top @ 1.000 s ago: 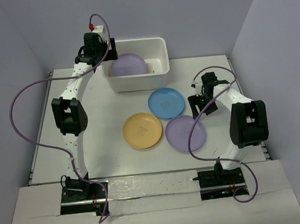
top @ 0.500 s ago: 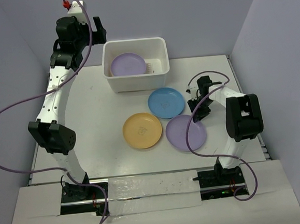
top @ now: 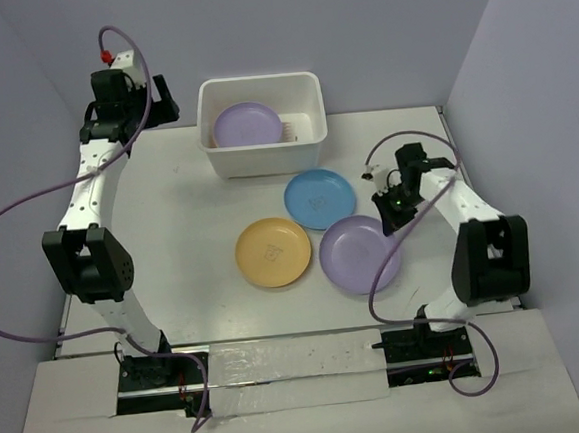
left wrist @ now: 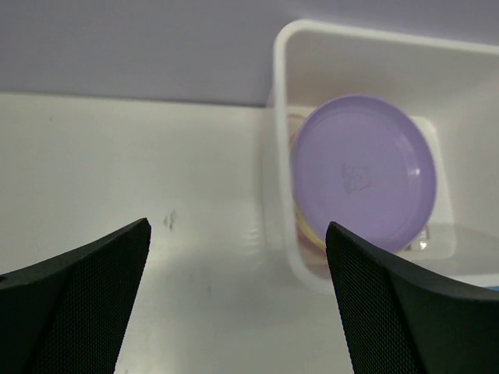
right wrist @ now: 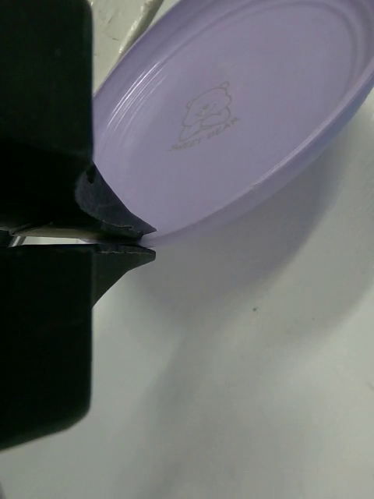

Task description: Place the plates into the plastic bin on the countertop

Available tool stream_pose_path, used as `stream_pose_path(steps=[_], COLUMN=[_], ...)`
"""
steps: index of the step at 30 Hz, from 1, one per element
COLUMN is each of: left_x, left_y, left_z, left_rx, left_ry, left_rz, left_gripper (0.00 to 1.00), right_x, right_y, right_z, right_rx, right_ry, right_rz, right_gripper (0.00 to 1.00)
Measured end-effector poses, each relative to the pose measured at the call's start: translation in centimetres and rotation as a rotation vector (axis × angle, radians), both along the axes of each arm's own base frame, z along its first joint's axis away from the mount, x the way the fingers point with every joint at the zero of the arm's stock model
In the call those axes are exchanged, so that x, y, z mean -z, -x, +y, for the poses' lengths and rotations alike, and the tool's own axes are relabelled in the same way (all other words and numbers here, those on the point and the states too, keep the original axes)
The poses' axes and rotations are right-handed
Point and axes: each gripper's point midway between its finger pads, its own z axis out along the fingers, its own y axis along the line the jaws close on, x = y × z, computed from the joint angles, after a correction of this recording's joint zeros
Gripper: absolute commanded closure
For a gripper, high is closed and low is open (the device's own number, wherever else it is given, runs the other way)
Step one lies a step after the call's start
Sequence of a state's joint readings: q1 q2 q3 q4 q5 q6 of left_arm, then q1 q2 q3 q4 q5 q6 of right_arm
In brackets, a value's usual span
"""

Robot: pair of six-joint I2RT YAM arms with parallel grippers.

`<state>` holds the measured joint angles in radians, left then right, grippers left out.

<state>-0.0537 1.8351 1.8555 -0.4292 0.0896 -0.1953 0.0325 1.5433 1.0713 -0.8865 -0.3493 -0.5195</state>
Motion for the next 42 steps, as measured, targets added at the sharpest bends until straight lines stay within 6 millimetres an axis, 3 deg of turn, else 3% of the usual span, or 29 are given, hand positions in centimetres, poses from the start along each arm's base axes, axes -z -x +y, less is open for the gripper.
stream_pose_path(steps=[3,4,5,8,12,15,18,21,24,27,30,32,42], left_x=[1.9,2.3,2.8,4.0,6.2,8.0,9.9,11.7,12.8,13.4,13.4,13.4,14.7], left_y=[1.4,2.0,2.6,4.9,9.4,12.8,15.2,17.1,18.6,19.3,19.3,19.3,20.6], left_z=[3.1,4.3,5.4,7.9,7.1,5.3,3.7,1.4,-1.1,-1.9,-1.7,-1.8,-4.3], left_rx=[-0.047,-0.066,-0.084,-0.133,-0.107,-0.053,-0.008,0.054,0.131,0.162,0.158,0.16,0.227], left_ry=[0.045,0.058,0.069,0.092,0.107,0.117,0.12,0.1,0.077,0.061,0.055,0.055,0.043], left_rz=[0.059,0.074,0.087,0.125,0.166,0.198,0.218,0.238,0.253,0.262,0.26,0.258,0.29], left_gripper=[0.01,0.01,0.01,0.01,0.01,0.01,0.01,0.01,0.01,0.01,0.01,0.01,0.01], right_x=[-5.8,-8.1,-11.5,-17.4,-24.6,-27.1,-27.6,-26.6,-23.9,-20.4,-17.3,-16.2,-16.5], right_y=[-1.4,-2.4,-4.3,-7.6,-13.1,-16.9,-20.4,-24.0,-27.1,-29.7,-31.2,-31.9,-34.2], right_z=[0.2,0.6,1.2,2.8,6.0,9.0,11.7,14.3,15.8,16.0,16.3,16.7,20.1], right_rx=[-0.022,-0.025,-0.023,0.004,0.112,0.204,0.29,0.379,0.48,0.602,0.675,0.699,0.732], right_ry=[-0.036,-0.055,-0.09,-0.165,-0.274,-0.323,-0.333,-0.335,-0.311,-0.274,-0.27,-0.286,-0.425], right_rz=[-0.149,-0.205,-0.296,-0.445,-0.605,-0.677,-0.709,-0.72,-0.71,-0.685,-0.651,-0.64,-0.686], right_gripper=[1.0,1.0,1.0,1.0,1.0,1.0,1.0,1.0,1.0,1.0,1.0,1.0,1.0])
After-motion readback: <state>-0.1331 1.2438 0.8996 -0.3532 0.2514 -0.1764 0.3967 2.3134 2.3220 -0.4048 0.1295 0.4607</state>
